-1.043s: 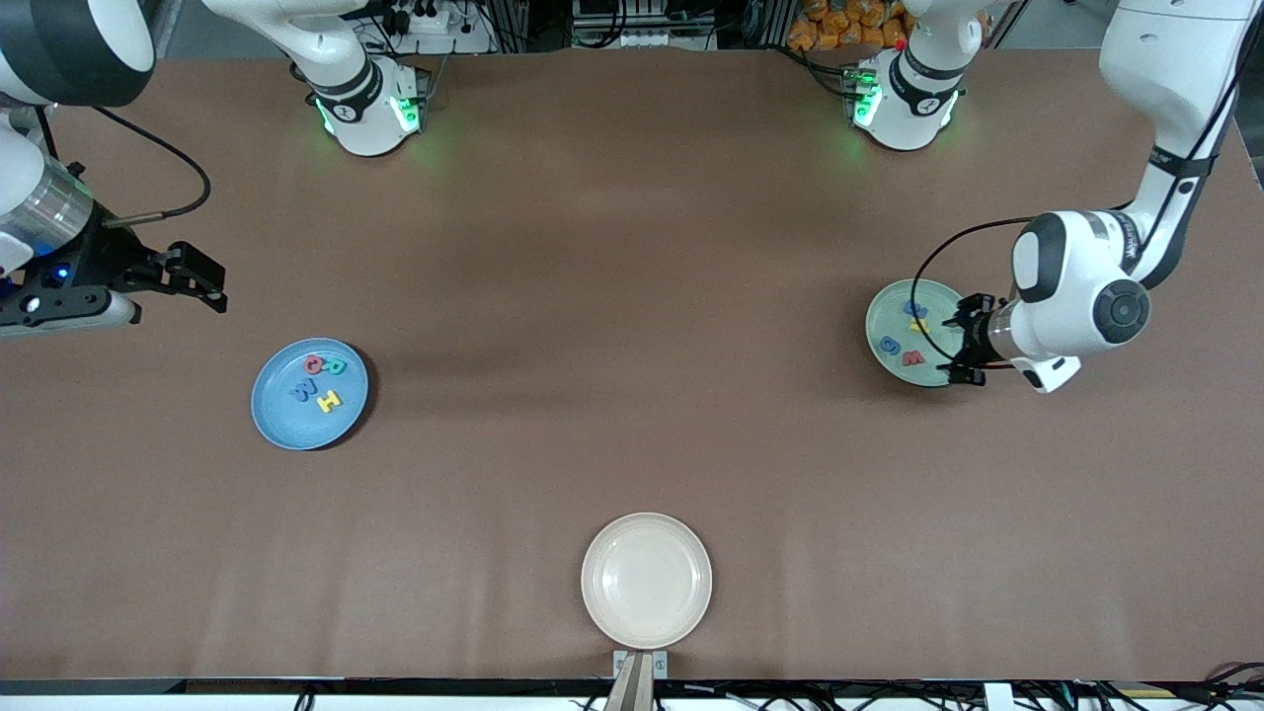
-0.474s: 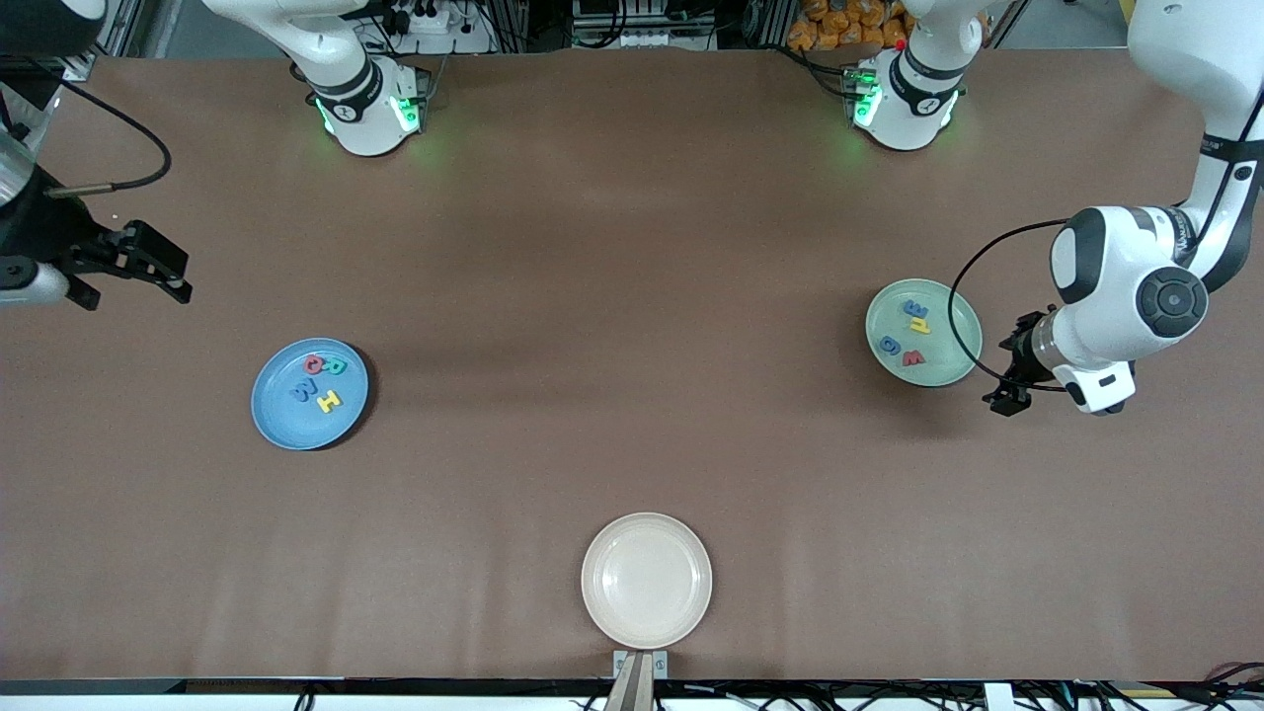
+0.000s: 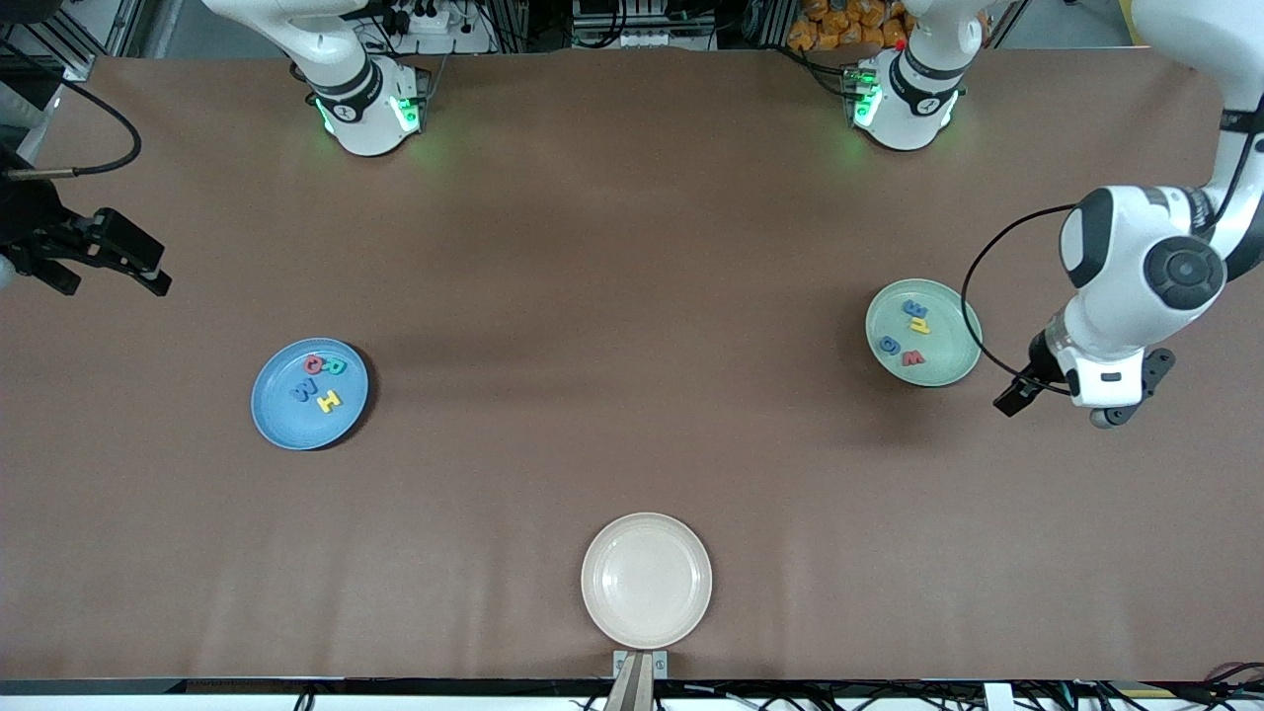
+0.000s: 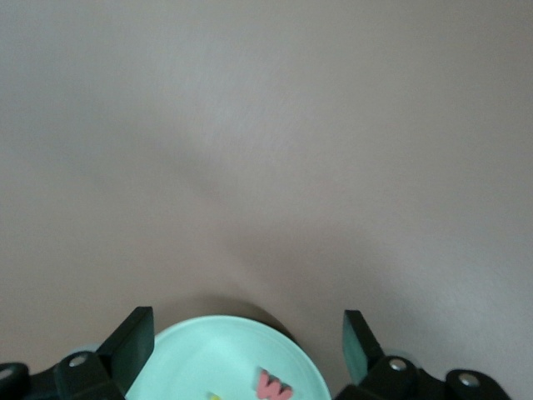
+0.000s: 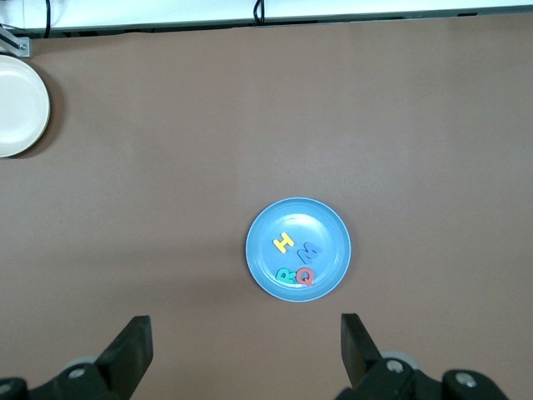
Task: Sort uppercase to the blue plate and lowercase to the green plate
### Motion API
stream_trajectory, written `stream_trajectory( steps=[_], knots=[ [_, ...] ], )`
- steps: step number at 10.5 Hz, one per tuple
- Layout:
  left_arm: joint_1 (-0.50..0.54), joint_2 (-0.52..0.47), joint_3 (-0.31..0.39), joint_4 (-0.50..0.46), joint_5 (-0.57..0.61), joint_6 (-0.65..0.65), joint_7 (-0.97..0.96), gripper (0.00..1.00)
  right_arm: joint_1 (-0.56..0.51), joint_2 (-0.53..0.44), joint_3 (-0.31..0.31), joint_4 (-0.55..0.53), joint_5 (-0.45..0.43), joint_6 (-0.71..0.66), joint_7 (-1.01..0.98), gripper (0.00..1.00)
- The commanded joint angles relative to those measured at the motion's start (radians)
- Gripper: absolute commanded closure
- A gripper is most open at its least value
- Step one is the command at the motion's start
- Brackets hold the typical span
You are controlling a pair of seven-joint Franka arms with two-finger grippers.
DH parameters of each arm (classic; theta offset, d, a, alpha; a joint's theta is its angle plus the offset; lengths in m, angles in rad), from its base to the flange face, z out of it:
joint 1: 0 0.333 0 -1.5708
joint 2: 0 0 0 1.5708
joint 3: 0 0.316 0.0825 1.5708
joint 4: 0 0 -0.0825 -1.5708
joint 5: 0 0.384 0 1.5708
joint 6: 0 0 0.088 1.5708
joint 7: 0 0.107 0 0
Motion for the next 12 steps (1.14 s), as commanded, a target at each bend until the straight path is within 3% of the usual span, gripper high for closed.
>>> stream_trajectory(
  steps=[1,5,7,12],
  knots=[
    [-0.073,-0.063,0.075,0.002,-0.029,-0.004,0.181,0.00,-0.009,0.002,0.000,0.017,0.016,-0.020,0.011,0.00],
    [-0.066,-0.088,0.084,0.095,-0.050,-0.084,0.253,0.00,-0.026,0.002,-0.004,0.022,0.005,-0.026,-0.011,0.00],
    [-0.061,-0.103,0.129,0.123,-0.061,-0.119,0.294,0.00,-0.029,0.002,-0.003,0.028,0.008,-0.026,-0.008,0.00],
    [-0.067,-0.137,0.153,0.273,-0.078,-0.375,0.491,0.00,-0.059,-0.003,0.012,0.022,0.016,-0.026,-0.005,0.00]
  ],
)
